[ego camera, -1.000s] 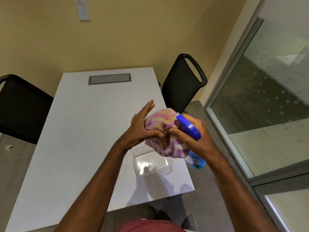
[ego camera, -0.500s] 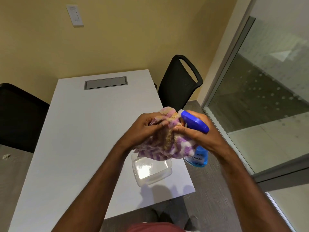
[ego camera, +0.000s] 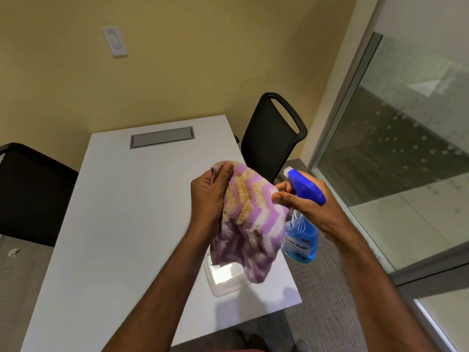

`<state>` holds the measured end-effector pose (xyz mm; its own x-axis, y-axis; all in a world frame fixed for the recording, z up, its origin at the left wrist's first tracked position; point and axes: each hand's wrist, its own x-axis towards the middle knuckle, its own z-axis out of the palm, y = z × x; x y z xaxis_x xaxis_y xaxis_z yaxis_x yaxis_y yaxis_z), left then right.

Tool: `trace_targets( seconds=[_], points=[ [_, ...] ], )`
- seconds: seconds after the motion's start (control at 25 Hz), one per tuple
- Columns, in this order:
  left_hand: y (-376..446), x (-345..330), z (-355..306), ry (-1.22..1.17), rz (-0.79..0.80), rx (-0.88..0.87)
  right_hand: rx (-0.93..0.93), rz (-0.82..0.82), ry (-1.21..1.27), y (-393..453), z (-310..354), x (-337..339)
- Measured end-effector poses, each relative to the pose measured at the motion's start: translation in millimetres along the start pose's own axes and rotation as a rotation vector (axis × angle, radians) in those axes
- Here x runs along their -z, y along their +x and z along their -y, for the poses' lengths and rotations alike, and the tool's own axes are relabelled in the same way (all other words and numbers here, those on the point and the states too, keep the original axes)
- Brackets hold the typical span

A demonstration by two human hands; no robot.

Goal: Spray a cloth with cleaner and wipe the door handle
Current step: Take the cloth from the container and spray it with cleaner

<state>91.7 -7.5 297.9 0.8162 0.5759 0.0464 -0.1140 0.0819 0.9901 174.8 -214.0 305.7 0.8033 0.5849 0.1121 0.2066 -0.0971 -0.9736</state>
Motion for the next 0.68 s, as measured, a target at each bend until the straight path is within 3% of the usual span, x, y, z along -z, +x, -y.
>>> trace_targets(
  seconds=[0.16,0.32,0.4,0.56,0.68],
  points=[
    [3.9,7.3,2.5,0.042,0.013,0.066,0.014,-0.07,0.06,4.7,-1.2,1.0],
    [3.1,17.8,6.8,-0.353,0.148,0.591,0.086,-0.106,-0.051,12.0,0.8,-3.5],
    [-1.6,23.6,12.2,-0.496,0.248,0.732,0.122,-0.123,-0.086,16.2,3.2,-4.4],
    [-9.1,21.3,20.6,-0.558,0.357,0.757,0.099,-0.116,-0.091,20.4,7.3,-2.4],
    [-4.0,17.9,20.5,-0.534,0.343,0.634,0.063,-0.168,-0.069,16.5,8.2,-5.6]
  ],
)
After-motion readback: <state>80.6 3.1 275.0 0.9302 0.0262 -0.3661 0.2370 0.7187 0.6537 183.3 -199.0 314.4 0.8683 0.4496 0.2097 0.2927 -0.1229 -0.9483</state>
